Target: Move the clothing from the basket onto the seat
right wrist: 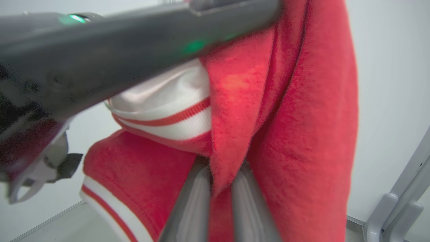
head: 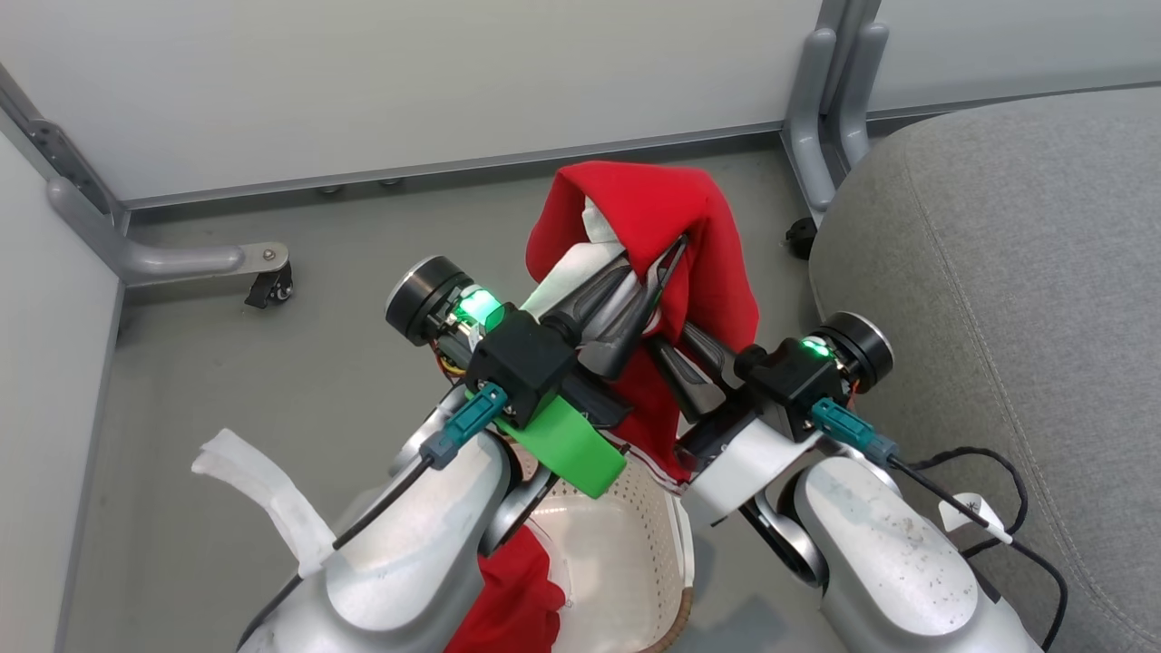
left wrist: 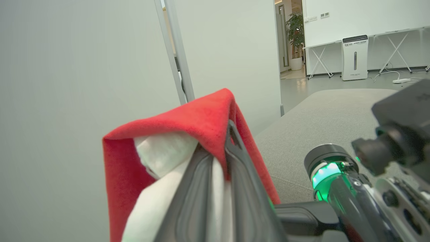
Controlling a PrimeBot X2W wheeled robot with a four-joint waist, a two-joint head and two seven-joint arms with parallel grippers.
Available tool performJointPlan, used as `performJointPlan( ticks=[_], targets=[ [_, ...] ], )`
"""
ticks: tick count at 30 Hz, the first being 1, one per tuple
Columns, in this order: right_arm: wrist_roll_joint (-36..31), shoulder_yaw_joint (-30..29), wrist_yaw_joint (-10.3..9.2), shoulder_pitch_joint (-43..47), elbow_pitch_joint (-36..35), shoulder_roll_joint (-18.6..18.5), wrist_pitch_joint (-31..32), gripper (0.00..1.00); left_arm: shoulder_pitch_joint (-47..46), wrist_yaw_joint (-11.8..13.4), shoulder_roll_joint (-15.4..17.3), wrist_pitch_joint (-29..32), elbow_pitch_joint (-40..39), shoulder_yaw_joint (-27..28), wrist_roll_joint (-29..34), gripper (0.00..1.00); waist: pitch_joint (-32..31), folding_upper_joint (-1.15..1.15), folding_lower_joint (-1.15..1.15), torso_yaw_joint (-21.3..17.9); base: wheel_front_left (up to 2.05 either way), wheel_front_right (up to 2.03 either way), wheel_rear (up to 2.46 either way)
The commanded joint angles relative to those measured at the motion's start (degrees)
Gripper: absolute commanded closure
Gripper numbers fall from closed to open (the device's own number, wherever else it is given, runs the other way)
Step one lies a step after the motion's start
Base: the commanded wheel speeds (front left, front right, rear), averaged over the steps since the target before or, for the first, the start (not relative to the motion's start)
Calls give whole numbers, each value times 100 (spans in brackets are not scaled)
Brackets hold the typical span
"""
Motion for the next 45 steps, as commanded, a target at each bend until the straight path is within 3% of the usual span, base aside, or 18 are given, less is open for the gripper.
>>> performJointPlan(
  ticks=[1,19,45],
  targets=[
    [57,-25,-6,108,-15,-17,-12,100,74,41,-7,-19,-9,37,74,0,-10,49,0,8,0,0,0],
    [-15,-499,-6,296,15,-18,-12,100,220,52,73,-19,-21,149,202,0,109,49,0,-140,0,0,0],
    [-306,-1950,-6,1087,-436,-16,-12,100,323,24,331,-13,-17,157,360,0,514,49,0,-1707,0,0,0]
  ],
)
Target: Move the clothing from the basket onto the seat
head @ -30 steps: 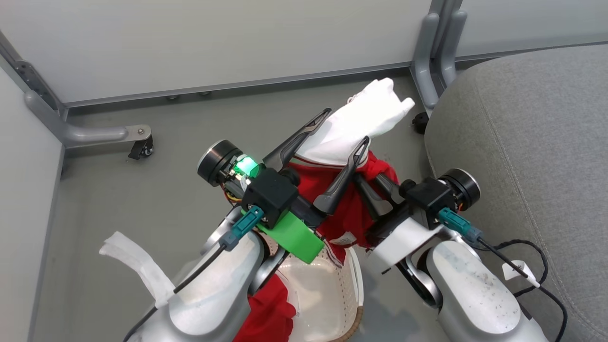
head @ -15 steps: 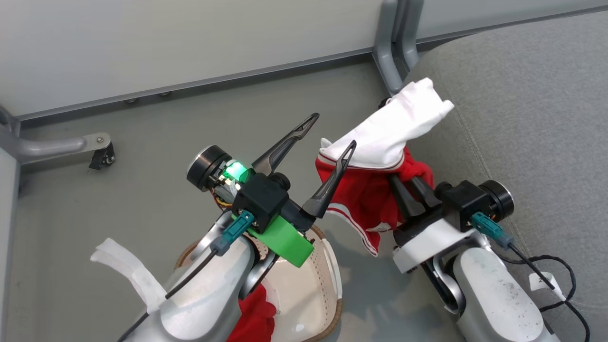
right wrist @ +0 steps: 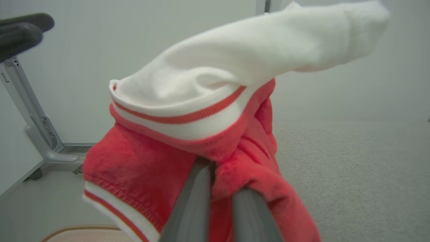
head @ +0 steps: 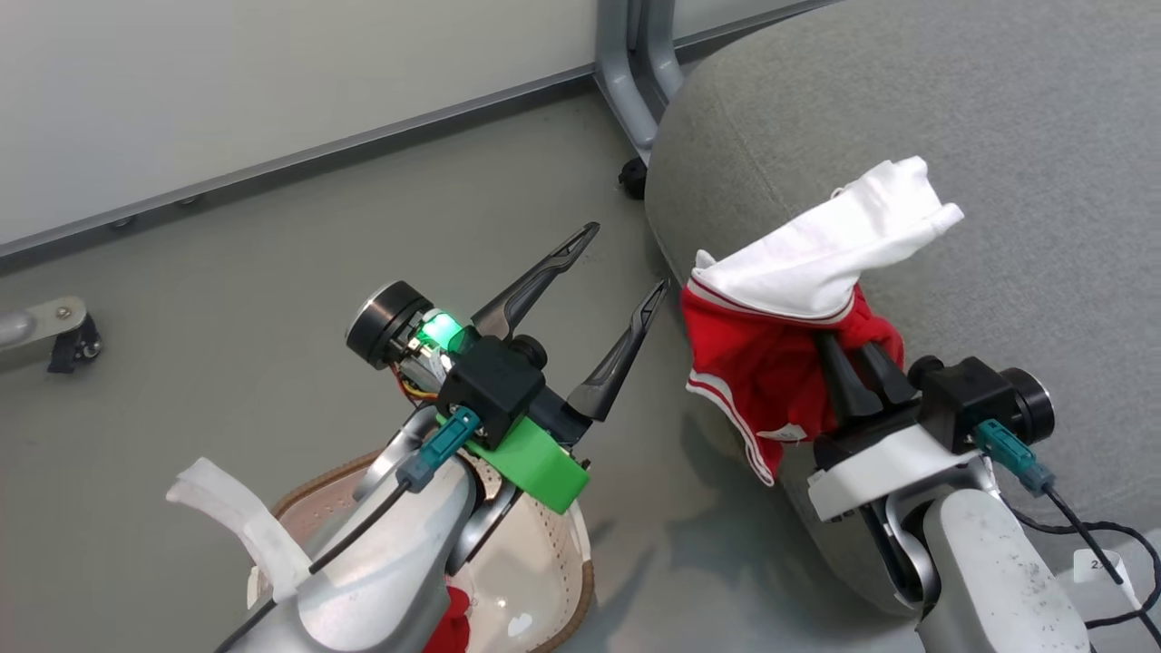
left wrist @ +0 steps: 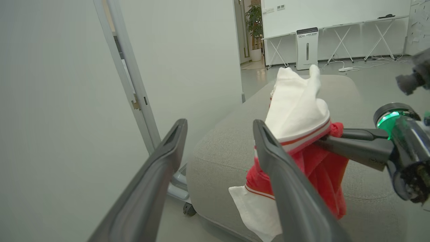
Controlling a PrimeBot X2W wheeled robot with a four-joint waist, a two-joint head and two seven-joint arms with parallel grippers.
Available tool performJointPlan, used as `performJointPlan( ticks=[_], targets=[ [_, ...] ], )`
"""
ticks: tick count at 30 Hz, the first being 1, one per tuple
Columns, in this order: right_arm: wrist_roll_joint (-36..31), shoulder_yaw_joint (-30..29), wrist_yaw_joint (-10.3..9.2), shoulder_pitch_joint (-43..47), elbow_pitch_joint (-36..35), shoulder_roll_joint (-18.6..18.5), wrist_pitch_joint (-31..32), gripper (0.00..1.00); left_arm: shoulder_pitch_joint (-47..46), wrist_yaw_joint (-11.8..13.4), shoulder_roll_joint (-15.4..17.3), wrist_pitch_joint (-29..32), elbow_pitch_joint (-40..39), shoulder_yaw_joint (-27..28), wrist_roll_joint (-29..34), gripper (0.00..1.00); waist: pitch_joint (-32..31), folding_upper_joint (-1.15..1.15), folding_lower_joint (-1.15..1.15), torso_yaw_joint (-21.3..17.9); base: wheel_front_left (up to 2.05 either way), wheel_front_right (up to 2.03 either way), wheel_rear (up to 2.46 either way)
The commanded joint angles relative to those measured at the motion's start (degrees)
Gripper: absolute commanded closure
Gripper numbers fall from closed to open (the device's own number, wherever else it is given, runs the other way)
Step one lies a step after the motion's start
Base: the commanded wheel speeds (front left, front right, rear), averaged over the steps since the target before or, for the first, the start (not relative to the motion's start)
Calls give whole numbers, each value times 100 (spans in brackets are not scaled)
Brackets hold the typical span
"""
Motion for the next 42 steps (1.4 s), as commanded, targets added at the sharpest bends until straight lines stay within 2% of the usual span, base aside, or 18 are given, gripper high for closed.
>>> performJointPlan(
  ticks=[1,14,23,31,42],
  targets=[
    [-48,-71,-6,91,-52,-16,-13,100,23,-23,44,-6,10,-7,43,0,123,49,0,-258,0,0,0],
    [-135,-585,-6,456,-333,-14,-13,100,-32,-32,122,-6,51,-64,71,0,260,49,0,-607,0,0,0],
    [-201,-779,-6,148,-392,-14,-13,100,-60,-39,118,-5,52,-113,88,0,339,49,0,-635,0,0,0],
    [-502,-1165,-6,-843,-449,-27,-13,100,-246,-60,209,20,-28,-200,117,0,823,49,0,-527,0,0,0],
    [-869,-1869,-6,-2749,-345,-512,-12,100,-710,-99,420,99,-299,-364,191,0,1904,49,0,-199,0,0,0]
  ],
)
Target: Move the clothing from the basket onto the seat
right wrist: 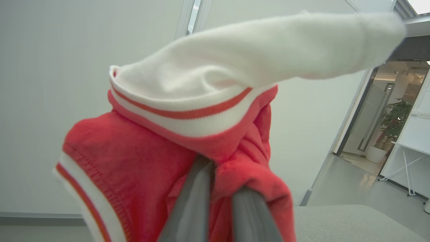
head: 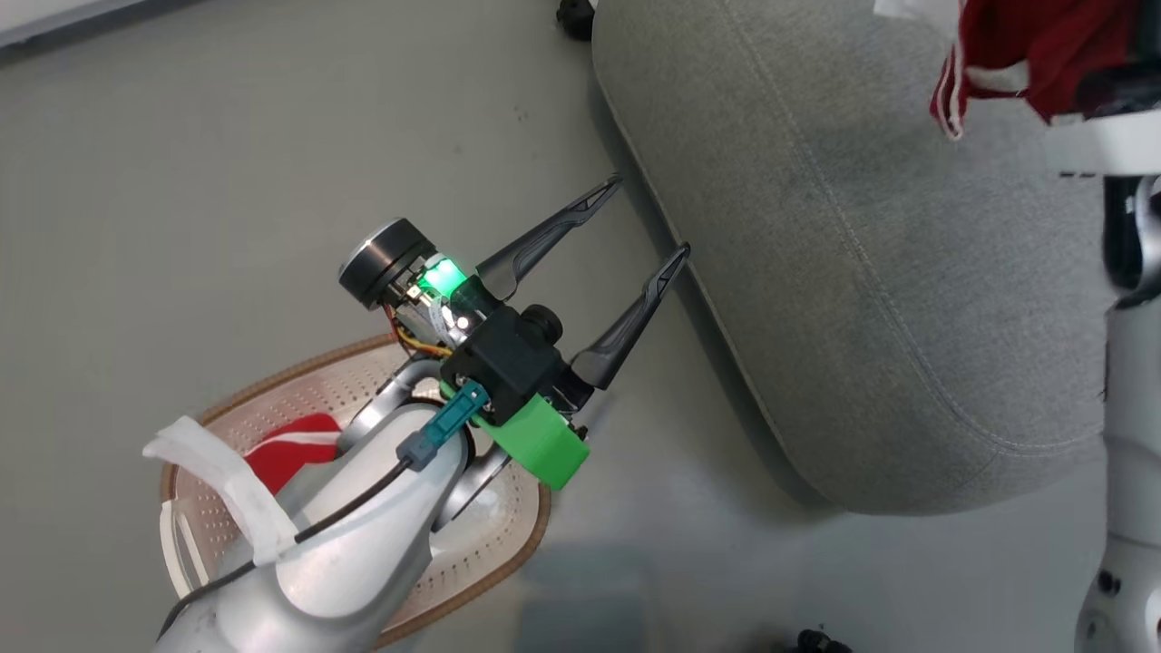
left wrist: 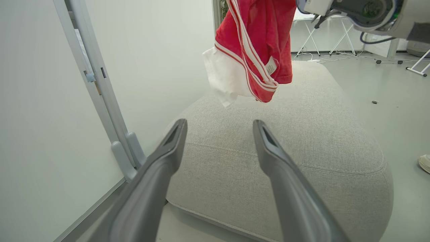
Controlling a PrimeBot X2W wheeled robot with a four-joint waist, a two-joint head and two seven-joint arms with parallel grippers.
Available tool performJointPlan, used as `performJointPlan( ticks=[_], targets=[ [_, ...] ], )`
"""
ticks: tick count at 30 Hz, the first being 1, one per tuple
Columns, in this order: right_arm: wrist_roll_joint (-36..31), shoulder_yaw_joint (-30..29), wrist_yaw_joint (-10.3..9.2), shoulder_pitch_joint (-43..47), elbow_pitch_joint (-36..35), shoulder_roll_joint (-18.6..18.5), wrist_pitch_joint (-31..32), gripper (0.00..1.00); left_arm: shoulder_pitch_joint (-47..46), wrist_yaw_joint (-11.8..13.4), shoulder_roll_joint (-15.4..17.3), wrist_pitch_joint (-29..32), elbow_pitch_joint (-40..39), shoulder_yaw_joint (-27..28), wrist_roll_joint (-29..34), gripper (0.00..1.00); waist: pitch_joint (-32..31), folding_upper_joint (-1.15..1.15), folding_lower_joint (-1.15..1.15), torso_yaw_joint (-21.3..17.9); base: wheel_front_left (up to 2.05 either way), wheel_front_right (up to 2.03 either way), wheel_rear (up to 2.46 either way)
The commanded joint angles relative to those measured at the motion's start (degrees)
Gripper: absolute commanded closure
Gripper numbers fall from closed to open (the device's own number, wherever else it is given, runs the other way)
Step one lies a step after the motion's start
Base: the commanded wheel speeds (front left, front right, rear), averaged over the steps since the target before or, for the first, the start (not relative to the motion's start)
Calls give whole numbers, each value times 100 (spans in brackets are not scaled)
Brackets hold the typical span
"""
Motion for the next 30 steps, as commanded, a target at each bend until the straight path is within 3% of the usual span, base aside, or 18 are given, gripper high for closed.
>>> performJointPlan(
  ticks=[1,9,16,21,30],
  targets=[
    [-60,-117,-7,-271,62,-128,-13,100,-141,-13,73,15,-41,-18,56,0,541,49,0,256,0,0,0],
    [-226,-699,-7,-1475,518,-739,-14,100,-492,-35,196,19,-172,-129,74,0,1145,49,0,495,0,0,0],
    [-260,-1115,-7,-2134,1246,-1057,-13,100,-643,-42,312,21,-243,-158,74,0,1474,49,0,567,0,0,0],
    [-392,-1293,-8,-2118,1810,-989,-13,100,-689,-42,384,12,-262,-174,68,0,1601,49,0,578,0,0,0],
    [-489,-1843,-8,-1523,2287,-416,-14,100,-711,-5,426,-15,-245,-197,28,0,1652,49,0,586,0,0,0]
  ],
)
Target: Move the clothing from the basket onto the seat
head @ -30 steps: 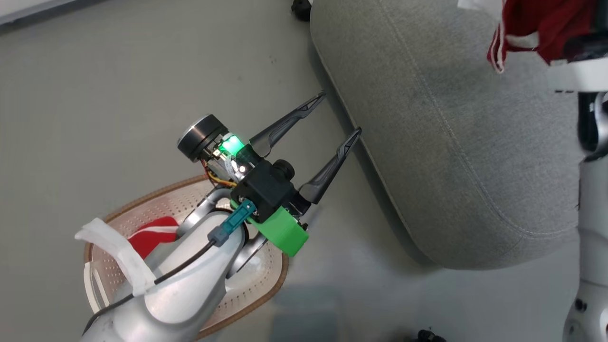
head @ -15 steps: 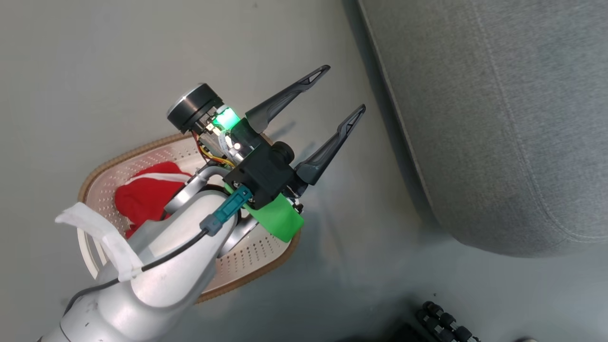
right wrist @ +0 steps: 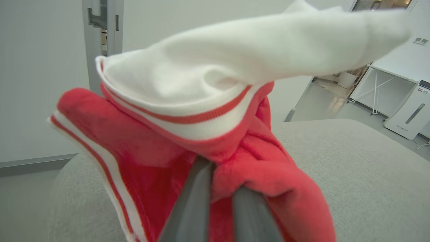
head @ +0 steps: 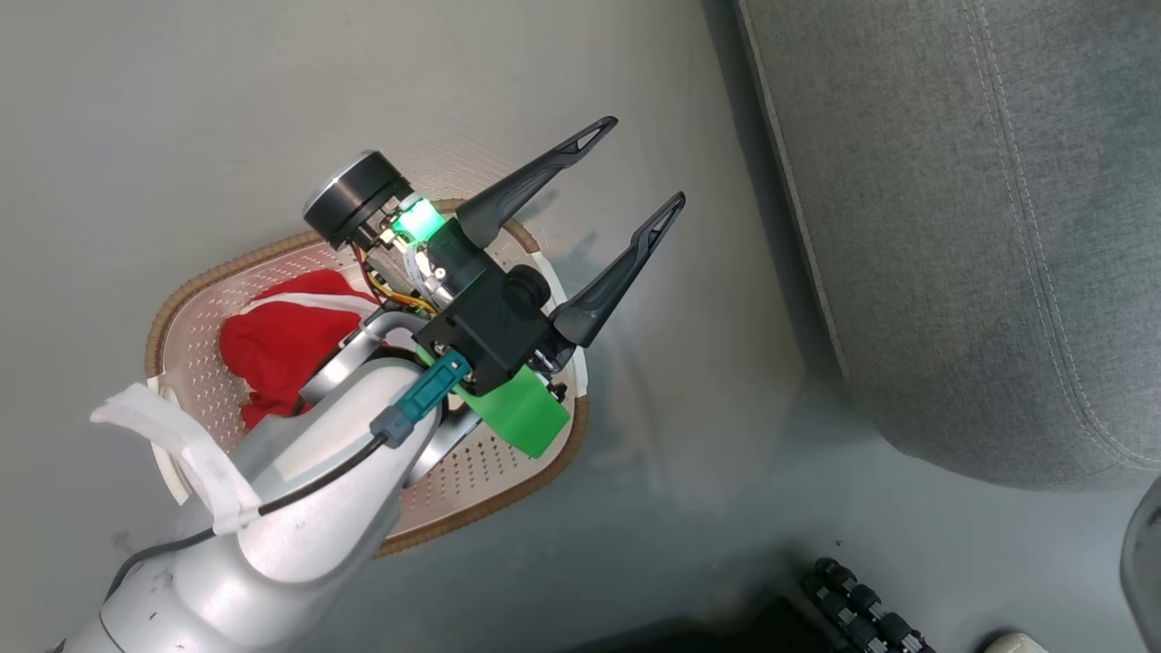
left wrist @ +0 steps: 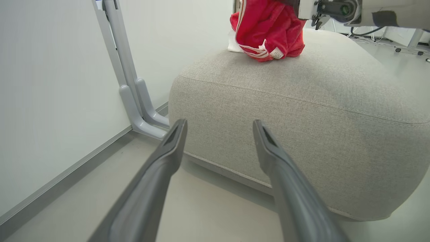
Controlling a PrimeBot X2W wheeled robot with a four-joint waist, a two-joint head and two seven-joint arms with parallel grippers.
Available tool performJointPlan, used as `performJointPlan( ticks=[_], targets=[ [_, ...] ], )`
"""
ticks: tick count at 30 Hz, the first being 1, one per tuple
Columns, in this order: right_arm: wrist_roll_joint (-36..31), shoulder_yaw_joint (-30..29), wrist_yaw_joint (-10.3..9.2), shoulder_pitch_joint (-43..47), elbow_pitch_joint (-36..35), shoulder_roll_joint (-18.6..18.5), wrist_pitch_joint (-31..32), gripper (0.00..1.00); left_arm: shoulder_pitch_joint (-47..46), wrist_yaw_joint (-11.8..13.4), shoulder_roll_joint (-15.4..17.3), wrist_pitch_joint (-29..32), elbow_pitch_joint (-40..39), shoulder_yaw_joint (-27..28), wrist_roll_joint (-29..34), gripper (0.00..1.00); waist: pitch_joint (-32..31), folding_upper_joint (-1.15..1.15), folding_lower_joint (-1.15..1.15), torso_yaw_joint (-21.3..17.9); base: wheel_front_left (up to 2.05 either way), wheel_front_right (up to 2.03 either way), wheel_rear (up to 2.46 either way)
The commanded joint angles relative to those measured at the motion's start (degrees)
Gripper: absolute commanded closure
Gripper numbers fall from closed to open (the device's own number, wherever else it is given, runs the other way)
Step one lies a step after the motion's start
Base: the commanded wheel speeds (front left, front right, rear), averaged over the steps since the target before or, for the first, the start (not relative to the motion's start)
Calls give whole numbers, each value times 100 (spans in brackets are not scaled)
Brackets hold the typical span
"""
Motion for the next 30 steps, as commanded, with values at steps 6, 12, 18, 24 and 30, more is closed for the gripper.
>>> performJointPlan(
  ticks=[6,12,18,24,30],
  targets=[
    [-5,-200,-8,600,234,277,-12,100,-81,48,58,-24,18,-23,-60,0,-42,49,-1,-32,0,0,0],
    [-27,-267,-8,763,482,418,-12,79,-75,71,87,-29,29,-37,-95,0,-81,49,-1,-62,0,0,0],
    [18,-299,-7,938,577,490,-12,0,96,121,106,-54,114,-35,-129,0,-372,49,-1,-144,0,0,0],
    [96,-131,-8,1536,511,560,-11,0,313,211,47,-76,212,-28,-220,0,-908,49,-1,-245,0,0,0],
    [258,130,-8,2256,367,612,-11,0,585,314,-30,-95,324,22,-352,0,-1468,49,-1,-349,0,0,0]
  ],
)
